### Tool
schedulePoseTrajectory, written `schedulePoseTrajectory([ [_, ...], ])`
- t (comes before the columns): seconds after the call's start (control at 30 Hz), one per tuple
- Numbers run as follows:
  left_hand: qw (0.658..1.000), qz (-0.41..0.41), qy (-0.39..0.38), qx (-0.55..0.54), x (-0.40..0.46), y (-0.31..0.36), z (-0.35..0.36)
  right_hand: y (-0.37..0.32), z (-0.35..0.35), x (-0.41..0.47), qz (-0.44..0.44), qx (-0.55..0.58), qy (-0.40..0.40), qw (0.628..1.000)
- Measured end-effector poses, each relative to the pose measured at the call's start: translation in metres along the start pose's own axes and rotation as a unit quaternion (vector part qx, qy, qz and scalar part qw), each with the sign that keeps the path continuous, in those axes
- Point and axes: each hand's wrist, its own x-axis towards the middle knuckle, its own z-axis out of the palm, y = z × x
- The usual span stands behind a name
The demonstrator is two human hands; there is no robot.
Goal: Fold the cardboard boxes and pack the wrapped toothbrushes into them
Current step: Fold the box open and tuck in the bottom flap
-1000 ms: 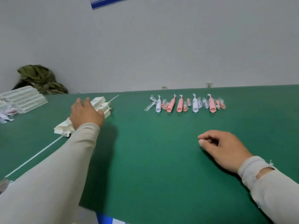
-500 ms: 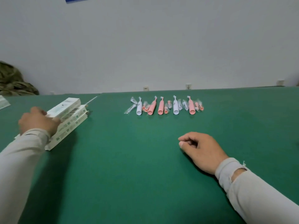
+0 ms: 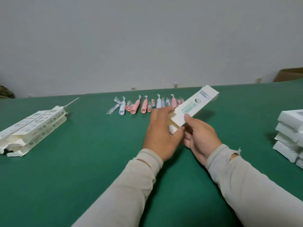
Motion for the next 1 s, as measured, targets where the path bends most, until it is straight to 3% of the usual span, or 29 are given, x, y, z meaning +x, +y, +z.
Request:
schedulePoseTrajectory([
  [0.1,0.996,-0.011,-0.050,-0.079,-0.011,-0.006,0.001,-0.005,-0.007,0.004,0.008,0.003,0.044,0.999],
  [0.17,0.971,-0.106,0.008,-0.212,-0.010,-0.006,-0.003,-0.007,-0.010,0.004,0.023,-0.001,0.037,0.999],
  [0.23,0.916,-0.219,0.073,-0.330,-0.002,-0.006,-0.008,-0.007,-0.012,0.002,0.039,-0.029,0.007,0.999],
  [0.3,0.849,-0.307,0.047,-0.428,0.003,-0.007,-0.012,-0.006,-0.009,-0.002,0.047,-0.056,-0.043,0.996],
  [0.4,0.743,-0.345,-0.049,-0.572,0.001,-0.007,-0.015,-0.001,-0.001,-0.010,0.058,-0.113,-0.111,0.986],
  [0.47,0.705,-0.326,-0.029,-0.629,0.000,-0.009,-0.015,0.007,0.005,-0.015,0.057,-0.163,-0.131,0.976],
  [0.57,0.693,-0.318,0.066,-0.644,0.007,-0.015,-0.021,0.017,0.013,-0.018,-0.017,-0.262,-0.086,0.961],
  [0.7,0.686,-0.364,0.186,-0.602,0.011,-0.030,-0.036,0.025,0.016,-0.022,-0.161,-0.410,-0.056,0.896],
  [0.8,0.673,-0.375,0.225,-0.597,0.012,-0.032,-0.041,0.032,0.019,-0.021,-0.180,-0.433,-0.040,0.883],
  [1.0,0.648,-0.388,0.233,-0.612,0.012,-0.033,-0.040,0.033,0.020,-0.023,-0.149,-0.415,-0.071,0.895],
])
